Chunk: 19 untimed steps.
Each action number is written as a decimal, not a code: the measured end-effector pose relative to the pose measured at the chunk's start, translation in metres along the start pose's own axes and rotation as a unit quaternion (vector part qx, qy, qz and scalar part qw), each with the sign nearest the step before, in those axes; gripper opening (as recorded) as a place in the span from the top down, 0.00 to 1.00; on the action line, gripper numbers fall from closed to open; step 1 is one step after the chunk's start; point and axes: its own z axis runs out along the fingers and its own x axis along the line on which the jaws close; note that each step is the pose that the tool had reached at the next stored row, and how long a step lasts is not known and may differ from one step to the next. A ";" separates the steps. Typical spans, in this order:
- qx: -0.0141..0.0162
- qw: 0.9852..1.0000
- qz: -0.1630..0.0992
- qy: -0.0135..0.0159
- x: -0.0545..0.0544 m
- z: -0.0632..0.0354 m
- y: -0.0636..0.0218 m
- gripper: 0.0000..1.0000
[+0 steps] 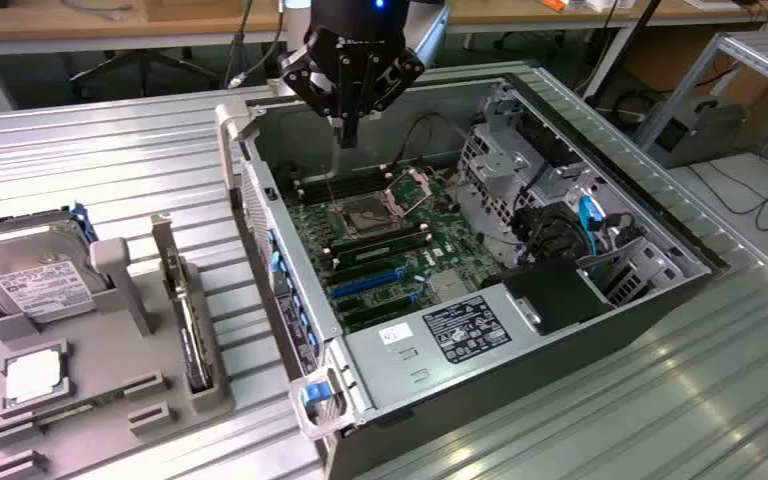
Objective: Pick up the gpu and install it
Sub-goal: 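Reach for the gpu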
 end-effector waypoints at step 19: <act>0.000 1.000 0.000 0.000 0.011 -0.0003 -0.0008 0.89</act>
